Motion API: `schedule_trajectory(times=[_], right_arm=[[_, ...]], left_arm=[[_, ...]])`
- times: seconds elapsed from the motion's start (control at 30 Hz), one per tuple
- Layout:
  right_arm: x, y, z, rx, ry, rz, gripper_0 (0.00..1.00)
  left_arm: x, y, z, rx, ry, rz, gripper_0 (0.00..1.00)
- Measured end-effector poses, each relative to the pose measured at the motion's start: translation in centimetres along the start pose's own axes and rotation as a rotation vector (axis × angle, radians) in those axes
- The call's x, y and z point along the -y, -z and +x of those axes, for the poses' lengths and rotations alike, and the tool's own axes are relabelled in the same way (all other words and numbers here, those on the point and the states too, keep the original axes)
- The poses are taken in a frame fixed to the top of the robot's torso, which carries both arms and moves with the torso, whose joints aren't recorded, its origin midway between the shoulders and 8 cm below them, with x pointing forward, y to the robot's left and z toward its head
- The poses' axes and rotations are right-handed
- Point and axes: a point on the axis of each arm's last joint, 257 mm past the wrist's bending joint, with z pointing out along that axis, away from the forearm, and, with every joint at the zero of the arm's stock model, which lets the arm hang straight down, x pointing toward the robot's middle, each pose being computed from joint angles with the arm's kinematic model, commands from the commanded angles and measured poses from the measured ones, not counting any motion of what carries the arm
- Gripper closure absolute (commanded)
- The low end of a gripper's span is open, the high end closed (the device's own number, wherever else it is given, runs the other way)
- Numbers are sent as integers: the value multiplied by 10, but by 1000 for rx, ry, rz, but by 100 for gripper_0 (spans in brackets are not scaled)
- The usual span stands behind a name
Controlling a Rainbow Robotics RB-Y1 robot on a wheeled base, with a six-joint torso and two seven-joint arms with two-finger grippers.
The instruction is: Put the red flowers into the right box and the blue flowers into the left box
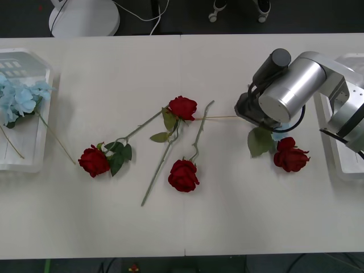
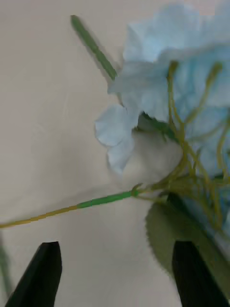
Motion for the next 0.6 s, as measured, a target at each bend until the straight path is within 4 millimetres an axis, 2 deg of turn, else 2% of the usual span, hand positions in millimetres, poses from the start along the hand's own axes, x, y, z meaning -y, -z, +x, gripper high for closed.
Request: schedule_trajectory(times=[0.13, 0.33, 0.43, 0.6], right_arm=[[-22, 16, 14, -27, -348, -45, 0], [-28, 19, 16, -29, -567, -54, 0], [-26, 13, 11, -9, -690, -47, 0], [-15, -10, 14, 0, -737, 6, 0]], left_arm=[[-23, -24, 2, 8, 30, -35, 100], [-38, -56, 10, 25, 56, -60, 100], [-44, -70, 14, 37, 64, -70, 100], [-46, -87, 24, 35, 50, -86, 100]])
